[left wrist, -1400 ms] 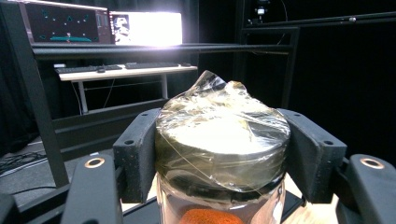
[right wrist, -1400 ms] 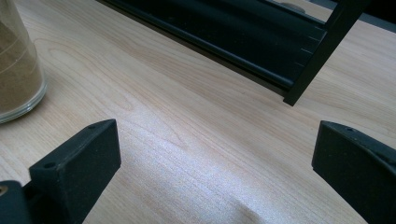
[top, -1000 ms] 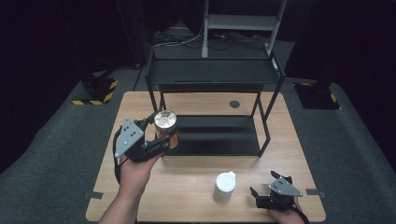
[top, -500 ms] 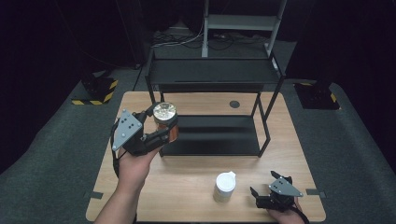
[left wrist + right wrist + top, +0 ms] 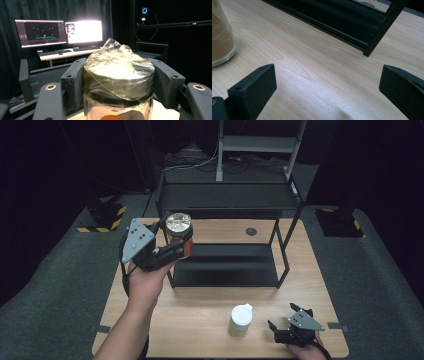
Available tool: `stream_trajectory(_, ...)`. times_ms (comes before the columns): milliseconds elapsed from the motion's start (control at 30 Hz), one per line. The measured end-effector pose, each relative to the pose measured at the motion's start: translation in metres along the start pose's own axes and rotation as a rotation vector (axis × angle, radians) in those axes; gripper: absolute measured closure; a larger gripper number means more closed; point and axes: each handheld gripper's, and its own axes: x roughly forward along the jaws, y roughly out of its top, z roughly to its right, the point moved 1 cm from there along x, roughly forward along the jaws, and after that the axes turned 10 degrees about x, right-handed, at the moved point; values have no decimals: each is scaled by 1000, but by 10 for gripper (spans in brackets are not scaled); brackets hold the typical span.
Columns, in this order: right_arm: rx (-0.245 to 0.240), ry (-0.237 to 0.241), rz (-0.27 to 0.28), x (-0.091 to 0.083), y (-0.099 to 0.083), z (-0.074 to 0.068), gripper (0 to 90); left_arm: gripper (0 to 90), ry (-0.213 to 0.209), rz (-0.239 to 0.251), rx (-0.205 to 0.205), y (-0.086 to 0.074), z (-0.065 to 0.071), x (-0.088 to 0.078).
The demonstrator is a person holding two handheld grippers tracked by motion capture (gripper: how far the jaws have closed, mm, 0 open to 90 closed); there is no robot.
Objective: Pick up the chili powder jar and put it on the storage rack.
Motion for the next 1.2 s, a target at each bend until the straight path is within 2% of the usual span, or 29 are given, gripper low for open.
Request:
stream_trajectory(167, 2, 1, 1, 0, 0, 0, 0, 342, 9, 2, -7, 7, -1, 12)
stream_trajectory(600, 9, 4, 6, -1, -1, 1, 0, 342, 35, -20, 21, 19, -7, 44)
stream_trajectory(667, 9, 5, 7, -1, -1, 1, 0, 342, 40, -18, 13, 20, -8, 47)
stream_trajectory(733, 11, 6, 9, -1, -2, 1, 0, 342, 44, -9, -12, 20, -11, 51)
stream_trajectory(1200, 31, 16, 17, -2, -3, 5, 0, 343, 96, -19, -1, 37, -18, 78)
